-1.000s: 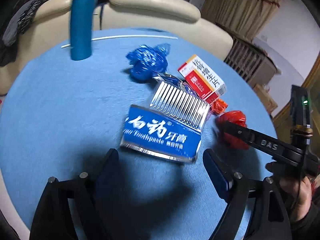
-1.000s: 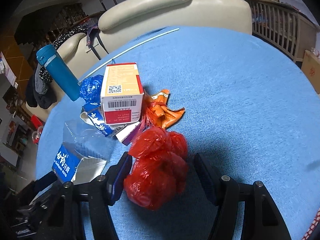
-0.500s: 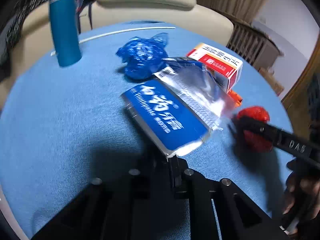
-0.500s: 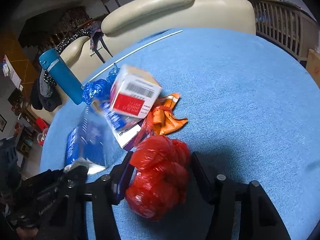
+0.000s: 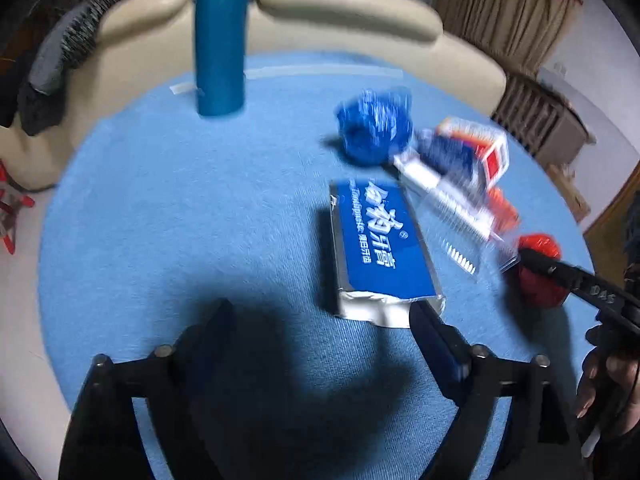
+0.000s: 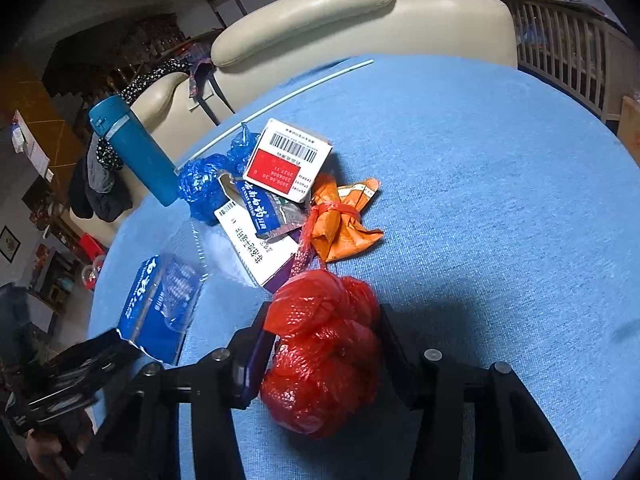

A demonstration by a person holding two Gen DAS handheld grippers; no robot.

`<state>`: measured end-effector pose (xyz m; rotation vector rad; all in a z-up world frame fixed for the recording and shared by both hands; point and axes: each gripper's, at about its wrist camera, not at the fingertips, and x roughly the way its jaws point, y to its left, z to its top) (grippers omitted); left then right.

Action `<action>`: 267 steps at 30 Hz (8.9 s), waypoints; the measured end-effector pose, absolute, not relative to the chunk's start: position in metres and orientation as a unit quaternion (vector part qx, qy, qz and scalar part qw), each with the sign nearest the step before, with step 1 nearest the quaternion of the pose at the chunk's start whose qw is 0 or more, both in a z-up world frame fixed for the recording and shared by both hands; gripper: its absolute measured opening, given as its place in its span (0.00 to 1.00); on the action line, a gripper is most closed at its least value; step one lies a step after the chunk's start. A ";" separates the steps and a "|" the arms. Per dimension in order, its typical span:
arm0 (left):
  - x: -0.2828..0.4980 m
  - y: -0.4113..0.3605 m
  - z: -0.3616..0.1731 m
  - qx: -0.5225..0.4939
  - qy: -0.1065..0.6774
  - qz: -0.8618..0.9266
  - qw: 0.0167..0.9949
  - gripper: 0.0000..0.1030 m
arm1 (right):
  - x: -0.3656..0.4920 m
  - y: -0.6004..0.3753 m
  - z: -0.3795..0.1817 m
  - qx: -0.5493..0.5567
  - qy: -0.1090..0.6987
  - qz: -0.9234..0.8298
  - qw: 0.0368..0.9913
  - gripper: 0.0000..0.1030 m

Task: Collect trash
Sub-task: 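Grasp the blue toothpaste box with the left tool while the right tool grasps the red bag, then carry the red bag over the red basket and open the right tool, then drop the blue toothpaste box into the red basket by opening the left tool, then move both tools back over the table toward the remaining items, then grasp the clear plastic tray with the left tool while the right tool grasps the white medicine box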

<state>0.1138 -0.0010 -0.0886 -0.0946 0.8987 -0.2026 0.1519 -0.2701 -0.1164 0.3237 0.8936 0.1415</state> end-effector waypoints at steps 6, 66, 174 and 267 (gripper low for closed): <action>0.117 -0.026 -0.076 -0.019 0.418 -0.118 0.901 0.89 | 0.154 -0.273 -0.119 0.156 0.431 0.061 0.887 0.53; -0.005 -0.139 -0.021 0.044 0.364 -0.214 0.905 0.56 | -0.049 -0.354 -0.043 0.157 0.321 -0.042 0.933 0.46; 0.023 -0.141 -0.067 0.004 0.420 -0.212 0.882 0.71 | -0.075 -0.407 -0.064 0.188 0.340 -0.084 0.918 0.59; 0.112 -0.016 -0.106 -0.070 0.453 -0.145 0.877 0.04 | 0.202 -0.178 -0.125 -0.044 0.457 0.184 0.869 0.48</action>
